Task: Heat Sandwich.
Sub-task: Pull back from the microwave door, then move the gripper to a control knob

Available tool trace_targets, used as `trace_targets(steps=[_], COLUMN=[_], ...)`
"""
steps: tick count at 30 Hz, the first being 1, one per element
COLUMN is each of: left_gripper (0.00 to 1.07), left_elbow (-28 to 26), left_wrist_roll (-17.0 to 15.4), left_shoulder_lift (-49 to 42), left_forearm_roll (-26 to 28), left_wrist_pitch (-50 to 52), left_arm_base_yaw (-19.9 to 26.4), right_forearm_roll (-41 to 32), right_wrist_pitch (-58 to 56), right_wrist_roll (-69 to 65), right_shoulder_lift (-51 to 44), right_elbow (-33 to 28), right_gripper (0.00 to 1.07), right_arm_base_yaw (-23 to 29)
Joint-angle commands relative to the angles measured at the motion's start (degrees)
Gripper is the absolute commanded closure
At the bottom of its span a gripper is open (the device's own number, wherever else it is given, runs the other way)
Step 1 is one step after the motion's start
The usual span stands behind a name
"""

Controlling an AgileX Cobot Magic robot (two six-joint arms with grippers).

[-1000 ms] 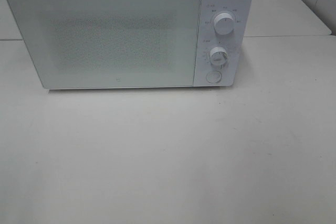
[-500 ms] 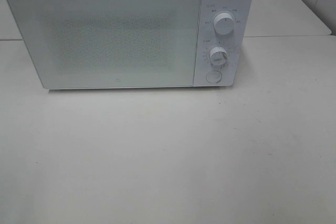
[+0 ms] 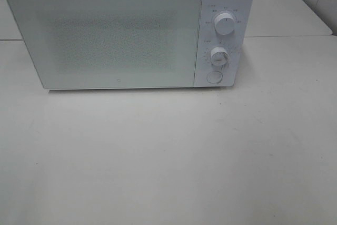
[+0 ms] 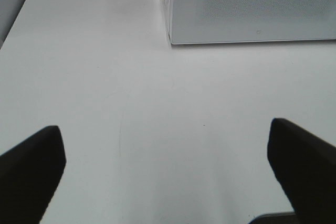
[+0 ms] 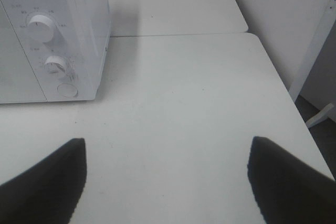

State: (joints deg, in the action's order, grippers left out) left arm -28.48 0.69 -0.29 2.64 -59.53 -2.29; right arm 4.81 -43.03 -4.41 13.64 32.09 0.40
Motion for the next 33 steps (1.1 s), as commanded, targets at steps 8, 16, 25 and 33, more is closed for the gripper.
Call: trace_targets(steps=[8,16,25,33], left_gripper=[0.02,0.02,0.02,0.02], left_elbow=[0.2,0.2,0.2,0.2], left_wrist_roll=[0.1,0.1,0.1,0.1], left_shoulder_lift=[-1.5,-1.5,-1.5,-1.5], left_forearm_roll=[0.3,0.3,0.3,0.3], left_wrist_pitch=[0.7,0.7,0.7,0.7], left_arm_base_yaw=[0.2,0.2,0.2,0.2], right_forearm_roll=[0.2,0.2,0.2,0.2], right_wrist_pitch=[10.7,17.6,25.9,33.0], right_wrist_roll=[0.6,0.0,-0.4,-0.5], right_shoulder_lift=[8.1,15.6,23.1,30.1], right_elbow=[-0.1,-0.1,-0.1,-0.1], right_gripper=[0.27,0.29,0.31,0.31], right_arm_base_yaw=[-0.2,-0.2,-0.2,-0.2])
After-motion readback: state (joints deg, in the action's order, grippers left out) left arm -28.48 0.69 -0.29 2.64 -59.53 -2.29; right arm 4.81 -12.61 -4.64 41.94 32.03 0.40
